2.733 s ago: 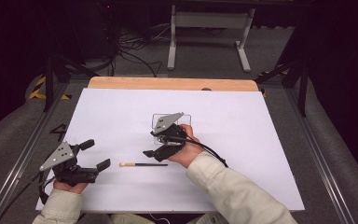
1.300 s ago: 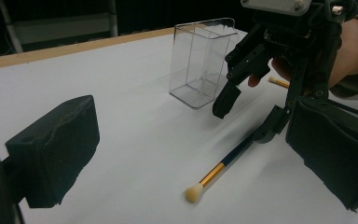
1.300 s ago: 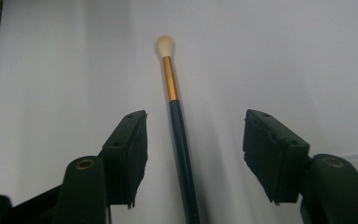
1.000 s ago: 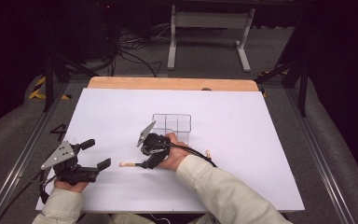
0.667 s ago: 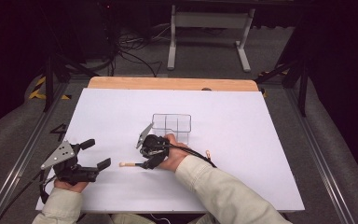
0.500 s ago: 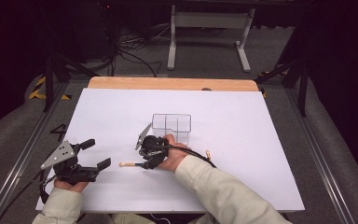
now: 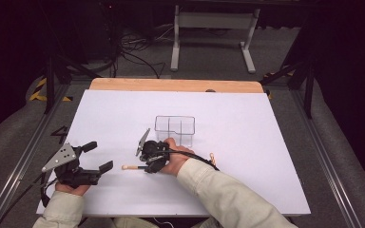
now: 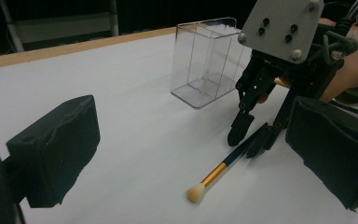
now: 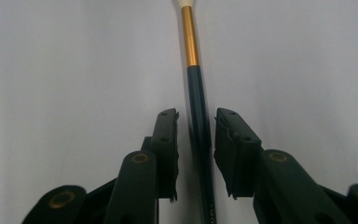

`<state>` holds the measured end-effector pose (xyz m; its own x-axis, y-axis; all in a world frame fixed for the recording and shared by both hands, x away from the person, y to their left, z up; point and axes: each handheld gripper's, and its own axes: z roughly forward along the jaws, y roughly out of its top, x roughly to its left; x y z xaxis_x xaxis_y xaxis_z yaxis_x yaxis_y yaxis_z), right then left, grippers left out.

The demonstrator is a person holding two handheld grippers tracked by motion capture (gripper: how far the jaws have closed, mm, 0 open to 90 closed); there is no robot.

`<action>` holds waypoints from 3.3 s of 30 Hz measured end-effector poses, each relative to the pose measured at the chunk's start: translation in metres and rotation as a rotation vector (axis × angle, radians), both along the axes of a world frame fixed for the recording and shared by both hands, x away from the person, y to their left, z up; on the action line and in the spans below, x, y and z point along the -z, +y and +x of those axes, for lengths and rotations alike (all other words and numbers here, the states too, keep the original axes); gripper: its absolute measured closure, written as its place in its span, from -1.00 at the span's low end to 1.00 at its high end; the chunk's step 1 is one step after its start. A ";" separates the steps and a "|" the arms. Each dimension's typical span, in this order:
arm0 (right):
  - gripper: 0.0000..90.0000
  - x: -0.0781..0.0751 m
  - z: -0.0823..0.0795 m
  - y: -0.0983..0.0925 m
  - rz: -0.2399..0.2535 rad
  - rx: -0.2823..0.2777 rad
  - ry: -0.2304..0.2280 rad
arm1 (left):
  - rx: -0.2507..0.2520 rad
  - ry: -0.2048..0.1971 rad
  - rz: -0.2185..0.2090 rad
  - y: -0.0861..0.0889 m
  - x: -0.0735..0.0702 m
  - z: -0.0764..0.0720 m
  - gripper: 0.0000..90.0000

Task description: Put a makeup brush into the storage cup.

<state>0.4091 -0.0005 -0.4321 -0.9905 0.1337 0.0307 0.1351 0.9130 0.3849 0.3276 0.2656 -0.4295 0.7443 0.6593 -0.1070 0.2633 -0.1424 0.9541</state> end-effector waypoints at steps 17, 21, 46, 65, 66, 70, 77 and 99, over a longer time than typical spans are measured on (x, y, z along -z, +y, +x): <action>0.83 0.000 0.002 0.000 -0.020 -0.009 0.002 | 0.002 0.003 0.002 0.000 0.000 0.000 -0.92; 0.84 -0.001 0.002 0.001 -0.029 -0.014 0.004 | 0.002 0.003 0.002 0.000 0.000 0.000 -0.92; 0.86 -0.011 0.000 0.004 -0.038 0.002 0.004 | 0.000 0.004 0.003 0.000 0.001 0.000 -0.91; 0.86 -0.057 0.001 -0.012 0.064 0.045 -0.009 | 0.002 0.007 0.004 -0.001 0.001 0.001 -0.92; 0.86 -0.060 0.000 -0.013 0.076 0.047 -0.011 | 0.001 0.008 0.004 -0.001 0.001 0.001 -0.92; 0.86 -0.070 -0.001 -0.019 0.137 0.056 -0.029 | 0.001 0.007 0.001 -0.001 0.001 0.001 -0.92; 0.86 -0.082 -0.005 -0.034 0.254 0.084 -0.091 | 0.001 0.009 -0.001 -0.001 0.001 0.002 -0.92; 0.86 -0.091 -0.013 -0.074 0.527 0.179 -0.171 | 0.015 0.015 -0.010 -0.005 0.003 0.007 -0.91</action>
<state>0.3963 -0.0742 -0.3408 -0.9506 0.3099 -0.0194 0.1663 0.5608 0.8111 0.3347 0.2604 -0.4320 0.7525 0.6466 -0.1246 0.2752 -0.1370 0.9516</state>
